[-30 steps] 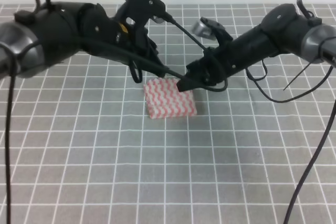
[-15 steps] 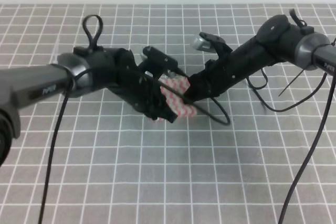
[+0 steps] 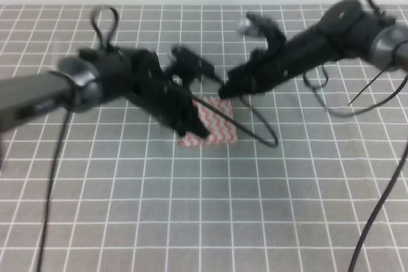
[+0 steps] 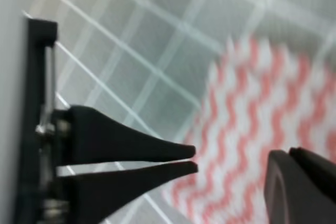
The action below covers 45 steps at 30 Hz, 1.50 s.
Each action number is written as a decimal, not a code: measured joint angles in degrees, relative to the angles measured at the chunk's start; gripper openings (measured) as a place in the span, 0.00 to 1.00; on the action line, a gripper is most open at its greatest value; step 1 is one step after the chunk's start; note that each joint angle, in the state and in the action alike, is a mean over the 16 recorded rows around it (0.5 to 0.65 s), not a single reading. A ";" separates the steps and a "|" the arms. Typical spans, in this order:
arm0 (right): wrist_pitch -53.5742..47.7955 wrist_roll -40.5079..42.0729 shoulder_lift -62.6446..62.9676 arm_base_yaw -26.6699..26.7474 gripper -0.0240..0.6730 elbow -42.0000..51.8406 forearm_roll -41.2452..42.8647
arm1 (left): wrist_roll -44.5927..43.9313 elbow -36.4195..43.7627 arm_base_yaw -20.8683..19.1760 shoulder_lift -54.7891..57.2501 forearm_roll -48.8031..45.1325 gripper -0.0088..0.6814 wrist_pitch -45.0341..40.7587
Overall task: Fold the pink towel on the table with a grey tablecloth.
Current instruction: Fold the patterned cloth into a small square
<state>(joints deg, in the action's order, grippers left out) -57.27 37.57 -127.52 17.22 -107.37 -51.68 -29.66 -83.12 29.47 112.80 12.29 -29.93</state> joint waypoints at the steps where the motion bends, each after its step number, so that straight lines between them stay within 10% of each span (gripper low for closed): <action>1: 0.66 0.33 0.95 0.00 0.01 0.01 -0.17 | 0.12 0.00 -0.08 -1.18 -0.28 0.01 0.45; 17: 11.18 6.30 17.09 0.03 0.01 0.01 -1.54 | 4.76 4.48 -2.90 -22.91 -2.07 0.01 9.28; 32: 12.31 9.03 23.18 0.04 0.01 0.84 -5.14 | 9.53 29.84 -3.29 -46.51 -1.71 0.01 22.09; 45: 29.76 13.54 45.21 0.02 0.01 23.88 -5.74 | 17.29 42.55 -3.29 -65.76 -2.48 0.01 18.25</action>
<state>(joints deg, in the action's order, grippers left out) -27.51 51.10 -82.31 17.25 -83.49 -57.43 -12.37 -40.57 26.18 47.04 9.81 -11.68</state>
